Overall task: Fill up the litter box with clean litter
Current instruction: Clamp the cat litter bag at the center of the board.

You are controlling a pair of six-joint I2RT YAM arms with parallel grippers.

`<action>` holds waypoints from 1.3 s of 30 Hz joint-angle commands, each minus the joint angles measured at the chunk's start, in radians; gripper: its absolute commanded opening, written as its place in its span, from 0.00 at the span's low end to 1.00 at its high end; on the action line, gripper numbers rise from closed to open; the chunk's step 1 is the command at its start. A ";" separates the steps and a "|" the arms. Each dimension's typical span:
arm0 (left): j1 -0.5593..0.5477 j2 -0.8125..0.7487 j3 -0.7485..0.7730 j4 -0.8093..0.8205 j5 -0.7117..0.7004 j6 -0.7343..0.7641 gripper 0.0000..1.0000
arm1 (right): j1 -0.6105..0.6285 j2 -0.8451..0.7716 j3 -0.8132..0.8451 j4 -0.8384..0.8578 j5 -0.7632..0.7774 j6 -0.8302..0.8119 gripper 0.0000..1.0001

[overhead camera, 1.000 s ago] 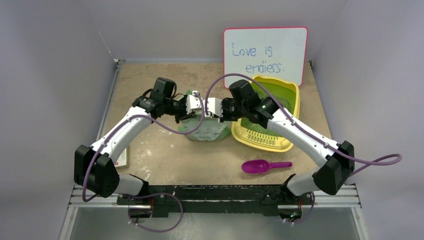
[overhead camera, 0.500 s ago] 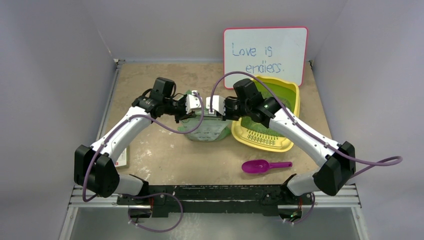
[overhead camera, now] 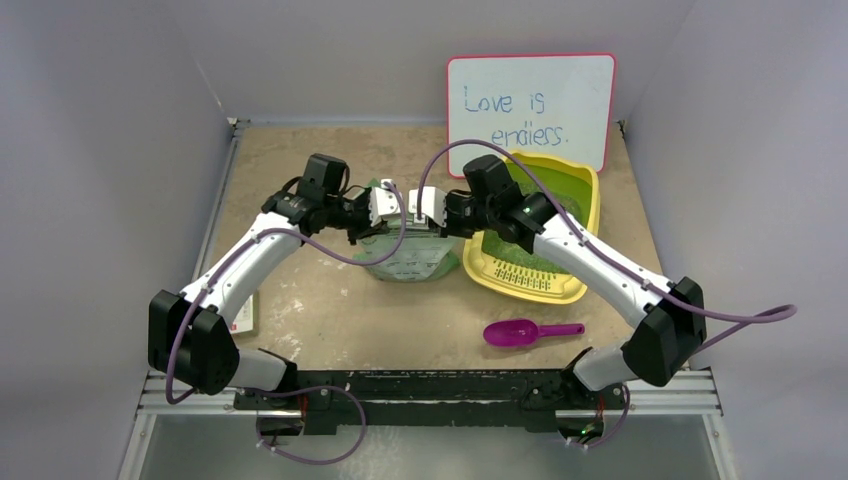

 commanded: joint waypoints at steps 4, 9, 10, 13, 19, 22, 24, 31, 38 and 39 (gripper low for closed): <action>0.014 -0.021 0.031 0.048 0.052 0.015 0.00 | 0.000 0.008 0.018 0.094 -0.067 0.036 0.00; 0.015 -0.020 0.031 0.047 0.054 0.015 0.00 | 0.001 0.006 0.023 0.104 -0.089 0.039 0.00; 0.015 -0.021 0.031 0.048 0.054 0.015 0.00 | 0.002 0.011 0.027 0.099 -0.093 0.038 0.00; 0.016 -0.021 0.031 0.047 0.054 0.015 0.00 | 0.002 0.022 0.027 0.089 -0.086 0.033 0.00; 0.017 -0.022 0.032 0.046 0.053 0.016 0.00 | 0.017 0.054 0.051 0.007 -0.009 -0.001 0.01; 0.017 -0.021 0.032 0.046 0.052 0.015 0.00 | 0.018 0.056 0.057 -0.009 0.015 -0.010 0.01; 0.017 -0.021 0.032 0.047 0.050 0.015 0.00 | 0.019 0.065 0.070 -0.025 0.032 -0.014 0.01; 0.018 -0.021 0.032 0.047 0.048 0.016 0.00 | 0.021 0.068 0.081 -0.059 0.057 -0.029 0.01; 0.020 -0.021 0.030 0.048 0.049 0.015 0.00 | 0.021 0.028 0.058 -0.010 0.047 -0.015 0.25; 0.020 -0.021 0.031 0.048 0.048 0.015 0.00 | 0.021 0.019 0.054 -0.006 0.049 -0.011 0.28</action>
